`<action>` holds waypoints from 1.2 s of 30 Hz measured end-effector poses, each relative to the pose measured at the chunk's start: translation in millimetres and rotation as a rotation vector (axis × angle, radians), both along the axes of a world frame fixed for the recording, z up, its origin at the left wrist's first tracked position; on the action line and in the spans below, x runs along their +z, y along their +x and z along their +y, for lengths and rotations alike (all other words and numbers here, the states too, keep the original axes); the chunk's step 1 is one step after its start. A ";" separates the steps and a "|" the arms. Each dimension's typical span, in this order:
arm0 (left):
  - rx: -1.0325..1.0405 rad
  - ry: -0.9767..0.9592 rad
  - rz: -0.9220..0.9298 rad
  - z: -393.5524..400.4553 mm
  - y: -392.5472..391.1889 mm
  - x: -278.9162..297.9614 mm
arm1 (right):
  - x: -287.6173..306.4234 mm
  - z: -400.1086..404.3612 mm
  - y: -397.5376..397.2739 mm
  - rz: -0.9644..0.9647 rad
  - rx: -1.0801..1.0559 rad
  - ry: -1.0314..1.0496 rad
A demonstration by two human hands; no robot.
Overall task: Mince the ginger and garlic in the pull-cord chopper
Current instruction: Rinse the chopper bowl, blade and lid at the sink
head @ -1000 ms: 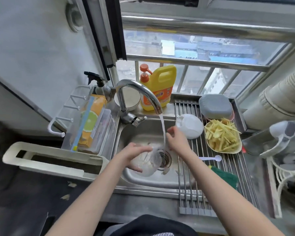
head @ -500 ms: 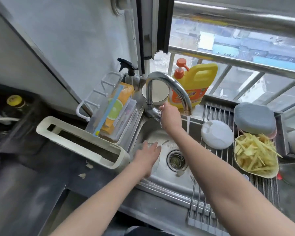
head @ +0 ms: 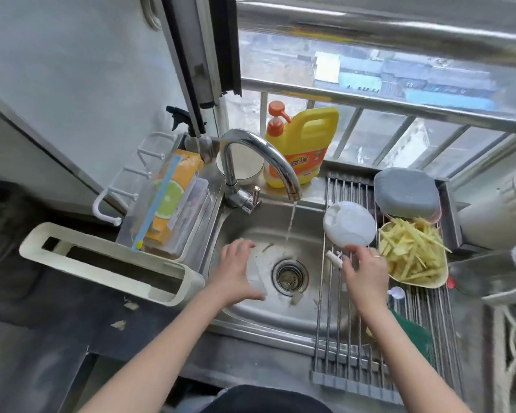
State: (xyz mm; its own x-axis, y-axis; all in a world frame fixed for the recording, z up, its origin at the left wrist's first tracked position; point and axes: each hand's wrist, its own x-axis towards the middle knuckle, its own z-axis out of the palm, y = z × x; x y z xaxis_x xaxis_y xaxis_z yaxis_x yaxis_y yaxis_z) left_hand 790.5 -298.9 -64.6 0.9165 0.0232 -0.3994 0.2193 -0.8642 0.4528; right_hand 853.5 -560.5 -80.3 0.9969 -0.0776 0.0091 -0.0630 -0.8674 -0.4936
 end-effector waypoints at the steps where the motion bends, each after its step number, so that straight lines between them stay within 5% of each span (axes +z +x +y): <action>1: 0.022 -0.037 -0.023 -2.0 -1.6 0.9 | -0.9 -2.2 3.9 0.028 0.044 -0.061; 8: 0.166 -0.241 -0.048 -16.6 -17.6 0.3 | -5.4 17.0 20.0 0.195 0.281 -0.434; 10: 0.212 -0.263 -0.035 -16.5 -20.1 2.2 | 2.5 17.7 16.2 0.103 0.288 -0.360; 14: 0.241 -0.280 -0.060 -15.6 -23.9 2.6 | 47.7 27.3 -4.0 -0.131 0.289 0.118; 18: 0.215 -0.326 -0.097 -19.9 -25.3 10.3 | 73.2 51.6 -24.9 -0.045 0.332 0.451; 36: 0.184 -0.445 -0.213 -34.7 -21.7 32.6 | 53.3 67.3 -37.4 0.051 0.424 0.365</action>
State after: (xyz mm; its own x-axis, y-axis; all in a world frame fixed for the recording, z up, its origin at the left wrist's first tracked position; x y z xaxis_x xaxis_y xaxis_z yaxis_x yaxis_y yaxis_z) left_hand 768.8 -333.6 -32.0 0.9753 0.0621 -0.2122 0.2120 -0.5344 0.8182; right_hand 816.2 -493.2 -27.0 0.9401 0.3408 0.0074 0.2220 -0.5957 -0.7719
